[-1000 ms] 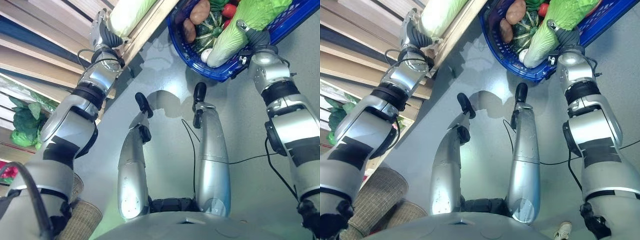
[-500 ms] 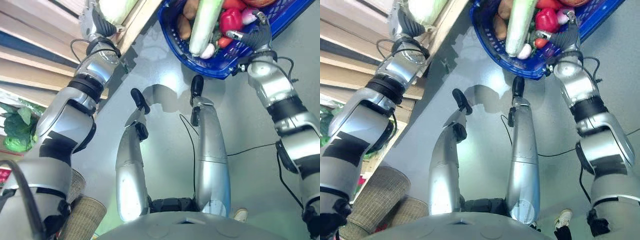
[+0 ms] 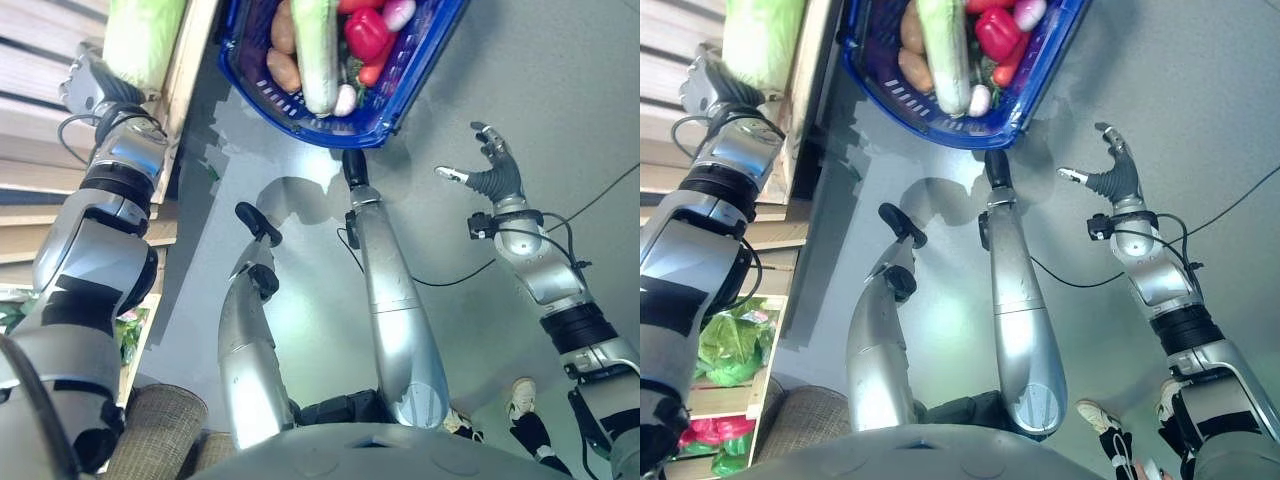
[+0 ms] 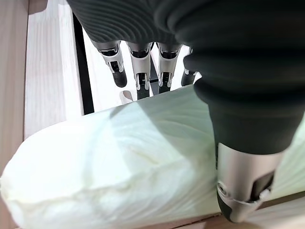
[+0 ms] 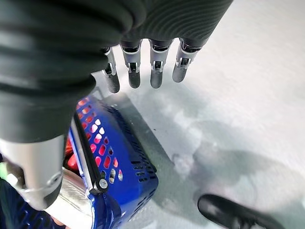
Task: Pick up fruits and vegetables into the basket
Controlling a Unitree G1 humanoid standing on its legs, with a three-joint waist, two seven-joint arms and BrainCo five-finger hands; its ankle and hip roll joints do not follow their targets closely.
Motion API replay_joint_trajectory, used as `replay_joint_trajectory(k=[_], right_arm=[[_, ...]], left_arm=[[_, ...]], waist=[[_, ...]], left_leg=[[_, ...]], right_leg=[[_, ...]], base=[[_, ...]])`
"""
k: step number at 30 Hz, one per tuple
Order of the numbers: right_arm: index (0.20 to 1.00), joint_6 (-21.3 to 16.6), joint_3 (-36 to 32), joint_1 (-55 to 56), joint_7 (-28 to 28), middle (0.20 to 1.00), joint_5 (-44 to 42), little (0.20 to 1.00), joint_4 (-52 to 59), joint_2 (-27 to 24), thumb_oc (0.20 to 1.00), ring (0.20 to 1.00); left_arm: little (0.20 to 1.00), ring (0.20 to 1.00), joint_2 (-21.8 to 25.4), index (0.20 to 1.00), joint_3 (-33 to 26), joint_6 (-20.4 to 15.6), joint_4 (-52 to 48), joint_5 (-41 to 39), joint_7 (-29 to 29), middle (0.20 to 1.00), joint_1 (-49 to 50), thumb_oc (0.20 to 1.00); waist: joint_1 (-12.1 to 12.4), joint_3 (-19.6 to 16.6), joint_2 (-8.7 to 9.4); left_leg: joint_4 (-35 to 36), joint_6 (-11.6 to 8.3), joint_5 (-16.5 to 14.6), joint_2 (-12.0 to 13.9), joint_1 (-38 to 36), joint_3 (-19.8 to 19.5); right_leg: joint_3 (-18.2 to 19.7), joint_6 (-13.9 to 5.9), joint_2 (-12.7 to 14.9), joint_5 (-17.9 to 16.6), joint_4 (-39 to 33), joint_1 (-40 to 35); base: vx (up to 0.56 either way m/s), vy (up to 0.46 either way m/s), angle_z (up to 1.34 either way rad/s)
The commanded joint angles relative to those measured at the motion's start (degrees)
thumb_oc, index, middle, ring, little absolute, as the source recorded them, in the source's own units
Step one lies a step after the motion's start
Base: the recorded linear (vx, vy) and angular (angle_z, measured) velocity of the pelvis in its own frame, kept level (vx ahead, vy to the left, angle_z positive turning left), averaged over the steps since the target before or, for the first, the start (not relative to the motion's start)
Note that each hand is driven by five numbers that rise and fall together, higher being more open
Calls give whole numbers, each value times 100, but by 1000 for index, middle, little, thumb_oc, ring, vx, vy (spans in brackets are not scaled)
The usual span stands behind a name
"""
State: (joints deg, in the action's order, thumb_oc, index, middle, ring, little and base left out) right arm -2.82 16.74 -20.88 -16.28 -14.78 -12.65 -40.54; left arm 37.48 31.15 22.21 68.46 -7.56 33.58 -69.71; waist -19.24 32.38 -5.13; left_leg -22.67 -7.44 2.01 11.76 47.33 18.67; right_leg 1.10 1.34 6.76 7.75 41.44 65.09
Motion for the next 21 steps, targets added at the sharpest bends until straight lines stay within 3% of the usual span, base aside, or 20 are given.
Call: replay_joint_trajectory(k=[1,6,13,14,15,21], right_arm=[[1000,-111,28,223,178,1000,-643,1000,366,365,1000,1000],[1000,80,-96,320,435,1000,-1170,1000,365,400,1000,1000],[1000,162,-206,272,722,1000,-1288,1000,586,408,1000,1000],[1000,187,-209,262,770,1000,-1272,1000,654,437,1000,1000],[1000,186,-209,260,789,1000,-1274,1000,674,440,1000,1000],[1000,111,-255,240,838,1000,-1287,1000,972,450,1000,1000]], left_arm=[[1000,1000,-248,1000,-123,-307,280,-482,-1063,1000,4,1000],[1000,1000,-304,1000,-94,-142,490,-898,-2149,1000,109,1000],[1000,1000,-478,1000,-235,-19,504,-1639,-2982,1000,278,1000],[529,529,-562,529,-293,-27,435,-1780,-3070,529,338,529],[200,200,-578,200,-309,-70,405,-1844,-3051,200,362,200],[200,200,-723,200,-580,-445,-103,-2405,-2534,200,695,200]], waist=[[-244,-259,443],[-268,-259,527],[-304,-259,574],[-306,-259,584],[-303,-259,588],[-241,-259,584]], left_leg=[[-938,-64,-705,68,295,73],[-1043,-15,-757,102,350,72],[-1079,29,-793,101,376,69],[-1068,45,-801,90,367,70],[-1069,50,-806,85,368,69],[-1089,120,-852,58,303,48]], right_leg=[[81,-374,-289,220,-99,-286],[56,-352,-331,187,-111,-283],[75,-332,-392,150,-153,-280],[83,-322,-405,141,-183,-294],[85,-316,-411,140,-190,-299],[99,-299,-420,172,-191,-389]], base=[[13,-27,-10],[13,-30,-8],[8,14,-11],[0,24,-18],[1,21,-17],[-1,22,7]])
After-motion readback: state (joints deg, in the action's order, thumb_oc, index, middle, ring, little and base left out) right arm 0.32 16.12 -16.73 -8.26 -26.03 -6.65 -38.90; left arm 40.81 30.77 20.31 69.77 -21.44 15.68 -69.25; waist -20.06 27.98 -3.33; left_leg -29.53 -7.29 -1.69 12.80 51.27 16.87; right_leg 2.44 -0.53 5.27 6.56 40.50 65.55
